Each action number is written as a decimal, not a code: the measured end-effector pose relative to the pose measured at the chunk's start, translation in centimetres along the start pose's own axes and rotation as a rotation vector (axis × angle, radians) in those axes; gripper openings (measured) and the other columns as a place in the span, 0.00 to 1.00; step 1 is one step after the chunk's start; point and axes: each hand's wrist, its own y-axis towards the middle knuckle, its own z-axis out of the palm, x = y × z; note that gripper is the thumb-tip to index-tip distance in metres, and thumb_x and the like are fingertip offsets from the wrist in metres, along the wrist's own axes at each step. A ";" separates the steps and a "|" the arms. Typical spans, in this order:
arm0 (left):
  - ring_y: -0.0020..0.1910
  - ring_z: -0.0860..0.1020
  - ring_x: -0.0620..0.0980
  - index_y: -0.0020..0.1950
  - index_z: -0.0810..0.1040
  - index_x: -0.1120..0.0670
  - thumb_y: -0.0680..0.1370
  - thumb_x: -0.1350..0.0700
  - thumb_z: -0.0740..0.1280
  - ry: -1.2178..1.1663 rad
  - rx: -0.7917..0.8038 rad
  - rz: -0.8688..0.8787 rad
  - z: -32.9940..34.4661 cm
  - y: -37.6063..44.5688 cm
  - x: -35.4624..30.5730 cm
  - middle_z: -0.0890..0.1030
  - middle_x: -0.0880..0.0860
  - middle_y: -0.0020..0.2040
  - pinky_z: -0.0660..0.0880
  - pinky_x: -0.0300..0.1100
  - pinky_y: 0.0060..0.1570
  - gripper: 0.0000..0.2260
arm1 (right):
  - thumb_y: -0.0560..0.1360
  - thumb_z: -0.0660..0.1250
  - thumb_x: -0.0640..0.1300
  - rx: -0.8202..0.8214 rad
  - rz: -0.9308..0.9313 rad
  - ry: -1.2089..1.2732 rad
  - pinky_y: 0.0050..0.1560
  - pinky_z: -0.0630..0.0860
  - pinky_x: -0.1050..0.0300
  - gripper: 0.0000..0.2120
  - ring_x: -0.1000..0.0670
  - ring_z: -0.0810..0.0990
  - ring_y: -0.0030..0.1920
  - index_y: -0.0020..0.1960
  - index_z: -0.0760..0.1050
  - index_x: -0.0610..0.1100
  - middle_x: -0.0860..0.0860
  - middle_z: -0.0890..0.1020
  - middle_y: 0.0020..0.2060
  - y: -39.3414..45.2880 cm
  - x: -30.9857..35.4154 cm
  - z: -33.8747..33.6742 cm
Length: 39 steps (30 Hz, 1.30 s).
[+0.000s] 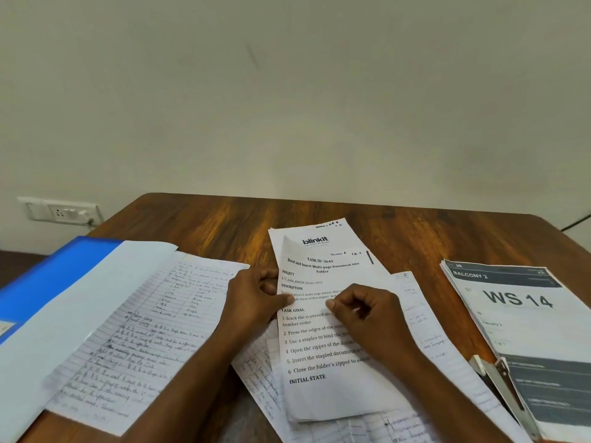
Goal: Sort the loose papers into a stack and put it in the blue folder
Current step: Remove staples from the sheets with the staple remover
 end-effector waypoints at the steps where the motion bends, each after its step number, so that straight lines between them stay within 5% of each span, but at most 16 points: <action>1: 0.40 0.88 0.47 0.59 0.84 0.55 0.72 0.64 0.81 0.018 0.002 0.000 -0.1 0.1 0.0 0.89 0.50 0.42 0.86 0.47 0.43 0.18 | 0.75 0.79 0.46 -0.039 0.007 -0.034 0.39 0.78 0.57 0.09 0.58 0.80 0.33 0.37 0.83 0.52 0.58 0.85 0.33 0.2 -0.2 -0.3; 6: 0.45 0.89 0.55 0.54 0.85 0.60 0.72 0.67 0.80 -0.092 0.080 -0.064 -0.9 0.5 0.0 0.89 0.55 0.45 0.85 0.56 0.50 0.12 | 0.74 0.79 0.49 -0.219 0.066 -0.154 0.51 0.81 0.56 0.05 0.59 0.83 0.48 0.47 0.84 0.52 0.62 0.86 0.43 0.7 -1.3 -1.5; 13: 0.51 0.88 0.61 0.56 0.83 0.67 0.72 0.69 0.77 -0.265 0.189 -0.109 -1.7 0.7 0.2 0.88 0.61 0.51 0.86 0.53 0.50 0.13 | 0.73 0.79 0.52 -0.284 0.227 -0.186 0.61 0.79 0.43 0.25 0.45 0.78 0.64 0.67 0.76 0.51 0.48 0.79 0.65 1.3 -2.3 -2.2; 18: 0.55 0.86 0.66 0.57 0.81 0.69 0.72 0.69 0.77 -0.375 0.232 -0.137 -1.8 0.8 0.1 0.86 0.65 0.55 0.79 0.66 0.62 0.15 | 0.76 0.77 0.45 -0.367 0.260 0.080 0.57 0.81 0.46 0.27 0.50 0.83 0.57 0.71 0.71 0.50 0.53 0.82 0.59 1.4 -1.5 -2.5; 26: 0.56 0.86 0.64 0.62 0.83 0.64 0.76 0.67 0.75 -0.246 0.341 -0.106 -1.6 0.9 0.6 0.87 0.62 0.57 0.79 0.68 0.61 0.15 | 0.79 0.69 0.32 -0.306 0.272 0.166 0.50 0.77 0.60 0.18 0.58 0.82 0.54 0.61 0.78 0.53 0.58 0.84 0.53 1.6 -1.9 -3.0; 32: 0.53 0.88 0.57 0.62 0.84 0.56 0.80 0.61 0.73 -0.218 0.074 0.032 -0.8 1.0 0.4 0.89 0.54 0.53 0.84 0.60 0.56 0.11 | 0.76 0.65 0.27 -0.193 0.309 0.125 0.48 0.78 0.54 0.19 0.49 0.84 0.53 0.51 0.80 0.52 0.51 0.86 0.52 2.5 -3.2 -3.1; 39: 0.49 0.88 0.53 0.60 0.86 0.55 0.80 0.58 0.74 -0.272 -0.244 0.174 -0.8 0.6 0.5 0.89 0.52 0.51 0.85 0.52 0.48 0.09 | 0.75 0.66 0.27 -0.071 0.308 0.127 0.49 0.80 0.52 0.18 0.49 0.87 0.49 0.52 0.81 0.49 0.57 0.88 0.46 2.4 -3.1 -2.7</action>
